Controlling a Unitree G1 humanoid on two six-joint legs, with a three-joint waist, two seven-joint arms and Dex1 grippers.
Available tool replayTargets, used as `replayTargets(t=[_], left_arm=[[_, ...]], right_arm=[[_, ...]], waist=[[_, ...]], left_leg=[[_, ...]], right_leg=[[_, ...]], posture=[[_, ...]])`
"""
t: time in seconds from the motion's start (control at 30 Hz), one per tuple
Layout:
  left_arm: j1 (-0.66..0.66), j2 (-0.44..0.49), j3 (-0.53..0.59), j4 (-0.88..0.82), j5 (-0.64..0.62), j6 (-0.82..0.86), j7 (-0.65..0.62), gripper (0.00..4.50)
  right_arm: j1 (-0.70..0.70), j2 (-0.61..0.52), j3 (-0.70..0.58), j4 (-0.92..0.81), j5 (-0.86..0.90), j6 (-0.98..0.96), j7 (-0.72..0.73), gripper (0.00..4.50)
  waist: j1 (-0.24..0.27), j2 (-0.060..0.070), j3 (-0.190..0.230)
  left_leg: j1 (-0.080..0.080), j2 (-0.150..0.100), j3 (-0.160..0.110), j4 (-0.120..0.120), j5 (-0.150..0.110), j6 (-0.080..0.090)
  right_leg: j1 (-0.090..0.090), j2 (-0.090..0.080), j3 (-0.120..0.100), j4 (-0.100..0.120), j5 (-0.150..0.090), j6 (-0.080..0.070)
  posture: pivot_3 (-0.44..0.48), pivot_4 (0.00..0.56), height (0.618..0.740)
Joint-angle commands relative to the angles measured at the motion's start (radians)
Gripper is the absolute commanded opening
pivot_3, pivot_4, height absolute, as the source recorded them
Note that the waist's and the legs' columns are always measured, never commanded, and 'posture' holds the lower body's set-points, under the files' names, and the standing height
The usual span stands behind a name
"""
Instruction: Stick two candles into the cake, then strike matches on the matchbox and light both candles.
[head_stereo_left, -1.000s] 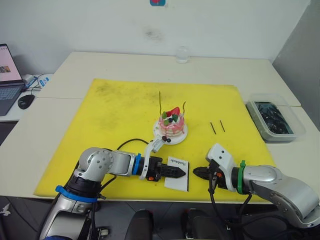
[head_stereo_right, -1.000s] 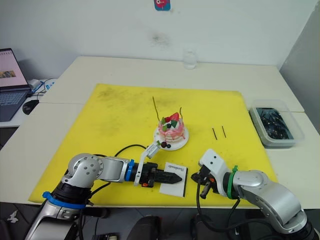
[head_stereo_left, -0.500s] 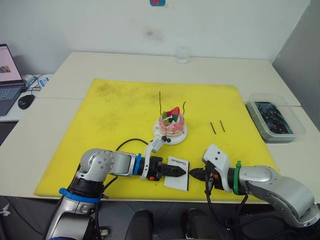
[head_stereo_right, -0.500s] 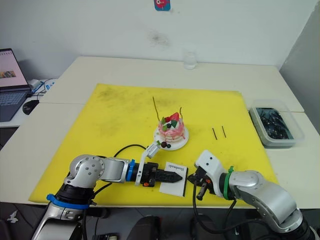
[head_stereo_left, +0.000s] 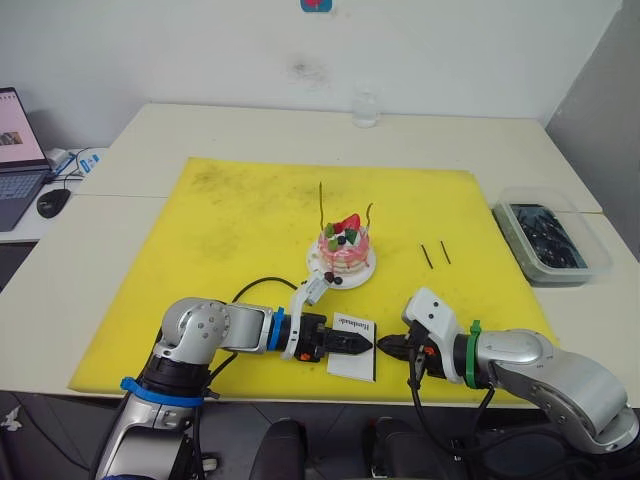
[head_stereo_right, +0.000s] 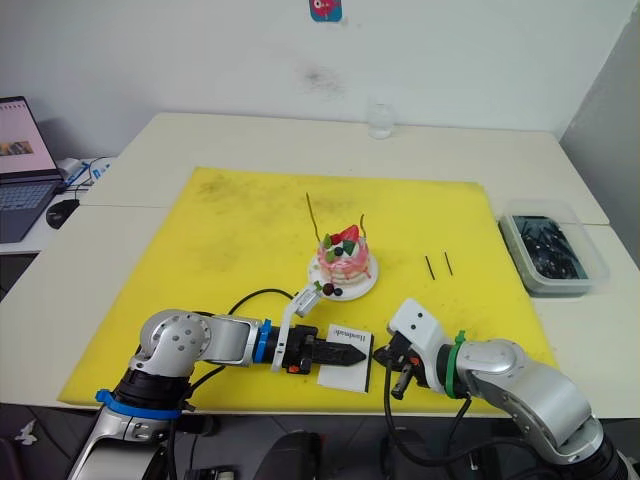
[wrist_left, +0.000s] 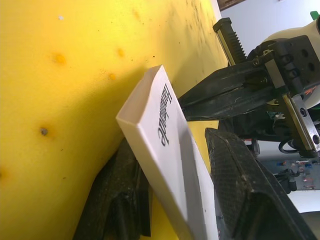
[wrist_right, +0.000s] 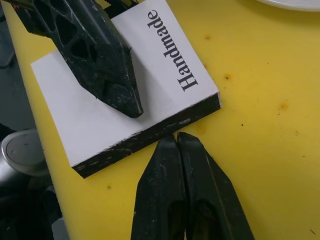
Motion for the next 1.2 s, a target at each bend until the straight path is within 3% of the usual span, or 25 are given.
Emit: replayTargets(t=[0.03,0.1,0.27,0.43,0.63,0.83,0.97,1.07,1.2], left_arm=[[0.011,-0.003,0.005,-0.003,0.048,-0.005,0.014,1.81],[0.013,-0.004,0.003,-0.004,0.057,-0.007,0.013,1.48],[0.016,-0.008,-0.003,-0.007,0.079,-0.013,0.004,0.02],[0.021,-0.007,-0.001,-0.014,0.09,-0.017,-0.005,0.02],[0.039,0.009,0.026,-0.082,0.063,-0.042,-0.046,0.02],[0.069,0.026,0.173,-0.226,-0.077,-0.062,-0.085,0.02],[0.127,0.093,0.27,-0.314,-0.158,-0.053,-0.082,0.02],[0.173,0.134,0.308,-0.354,-0.161,-0.076,-0.06,0.0],[0.218,0.151,0.335,-0.372,-0.142,-0.127,-0.02,0.0]], right_arm=[[-0.004,0.007,-0.005,-0.027,0.016,0.0,-0.007,0.0],[-0.003,0.01,-0.006,-0.03,0.018,0.003,-0.01,0.0],[0.004,0.014,-0.013,-0.041,0.024,0.01,-0.018,0.0],[0.011,0.002,-0.045,-0.064,0.042,0.019,-0.024,0.0],[0.037,-0.049,-0.178,-0.109,0.085,-0.012,0.018,0.0],[0.122,-0.104,-0.314,-0.124,0.08,-0.196,0.098,0.0],[0.141,-0.025,-0.334,-0.067,-0.008,-0.309,-0.009,0.0],[0.118,0.053,-0.309,-0.002,-0.078,-0.389,-0.081,0.56],[0.061,0.146,-0.26,0.129,-0.209,-0.488,-0.196,1.93]], waist=[[0.0,0.0,0.0],[0.0,0.0,0.0],[0.0,0.0,0.0],[0.0,0.0,0.0],[0.0,0.0,0.0],[0.0,0.0,0.0],[-0.004,0.0,0.0],[-0.004,0.0,0.001],[-0.004,0.0,0.001]], left_leg=[[0.0,0.0,0.0,0.0,0.0,0.0],[0.0,0.0,0.0,0.0,0.0,0.0],[0.0,0.0,0.0,0.0,0.0,0.0],[0.0,0.0,0.0,0.0,0.0,0.0],[0.0,0.0,0.0,0.0,0.0,0.0],[-0.001,0.001,0.0,-0.002,0.0,0.0],[-0.001,0.001,0.0,-0.003,0.0,0.0],[-0.001,0.001,0.0,-0.003,0.0,0.0],[-0.001,0.001,0.001,-0.002,0.0,0.0]], right_leg=[[0.0,0.0,0.0,0.0,0.0,0.0],[0.0,0.0,0.0,0.0,0.0,0.0],[0.0,0.0,0.0,0.0,0.0,0.0],[0.0,0.0,0.0,0.0,0.0,0.0],[0.0,0.0,0.0,0.0,0.0,0.0],[-0.001,0.0,-0.001,-0.002,-0.001,-0.001],[-0.002,0.001,-0.001,-0.002,-0.002,-0.002],[-0.002,0.0,0.0,-0.001,-0.002,-0.002],[-0.001,-0.001,0.0,-0.002,-0.003,-0.003]], posture=[[0.0,0.15,0.74],[0.0,0.15,0.74],[0.0,0.15,0.74],[0.0,0.15,0.74],[0.0,0.15,0.74],[0.0,0.15,0.74],[0.0,0.15,0.74],[0.0,0.15,0.74],[0.0,0.15,0.74]])
